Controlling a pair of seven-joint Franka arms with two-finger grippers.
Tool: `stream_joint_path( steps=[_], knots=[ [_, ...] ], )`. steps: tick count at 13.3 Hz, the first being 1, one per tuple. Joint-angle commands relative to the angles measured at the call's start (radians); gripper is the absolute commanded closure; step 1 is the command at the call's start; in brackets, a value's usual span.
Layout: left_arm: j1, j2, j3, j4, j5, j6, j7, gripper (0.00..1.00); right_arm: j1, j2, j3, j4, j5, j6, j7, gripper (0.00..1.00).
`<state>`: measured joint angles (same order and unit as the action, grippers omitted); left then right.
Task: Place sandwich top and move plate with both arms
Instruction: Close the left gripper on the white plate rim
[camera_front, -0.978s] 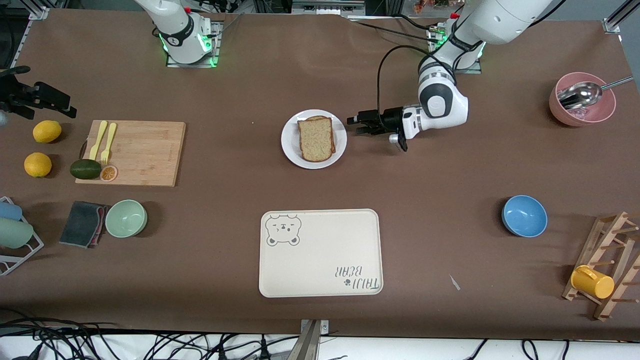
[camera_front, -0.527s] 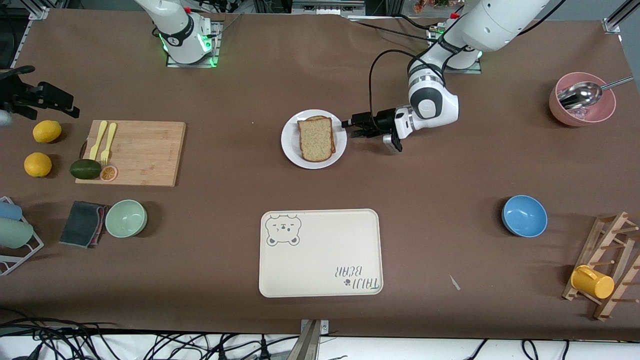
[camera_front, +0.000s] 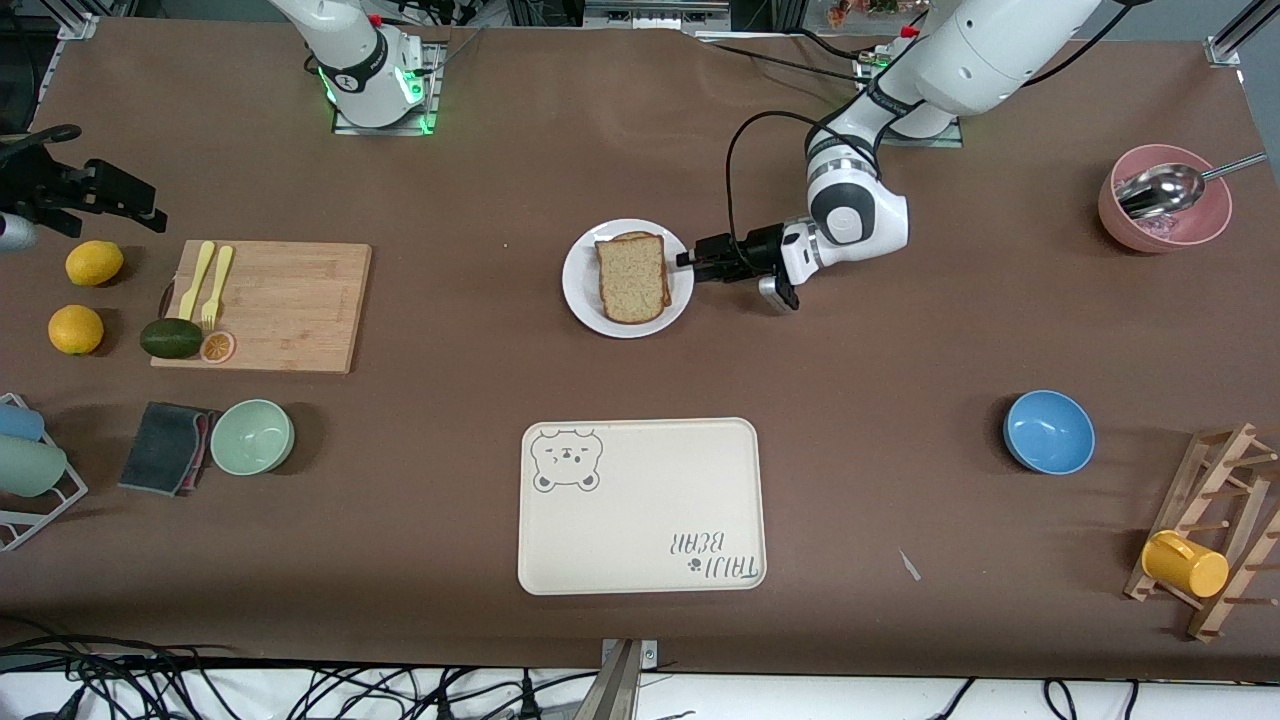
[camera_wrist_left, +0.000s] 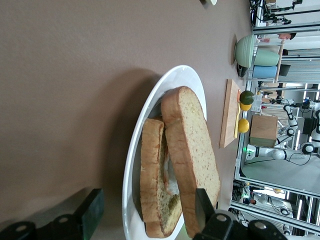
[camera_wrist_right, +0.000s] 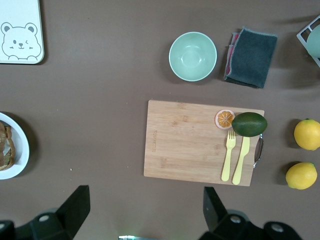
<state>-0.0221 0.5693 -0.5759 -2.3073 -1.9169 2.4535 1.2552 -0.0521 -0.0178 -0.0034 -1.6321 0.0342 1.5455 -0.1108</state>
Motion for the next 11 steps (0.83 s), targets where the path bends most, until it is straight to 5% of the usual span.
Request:
stream_joint_path(
  steps=[1,11],
  knots=[
    [-0.025,0.023,0.001,0.022,-0.051,0.022,0.042,0.27,-0.005,-0.008,0.003,0.003,-0.004,-0.016,0.013,0.00],
    [-0.028,0.032,0.007,0.022,-0.047,0.022,0.044,0.73,-0.005,-0.007,-0.024,0.003,0.000,-0.036,0.014,0.00]
  ],
)
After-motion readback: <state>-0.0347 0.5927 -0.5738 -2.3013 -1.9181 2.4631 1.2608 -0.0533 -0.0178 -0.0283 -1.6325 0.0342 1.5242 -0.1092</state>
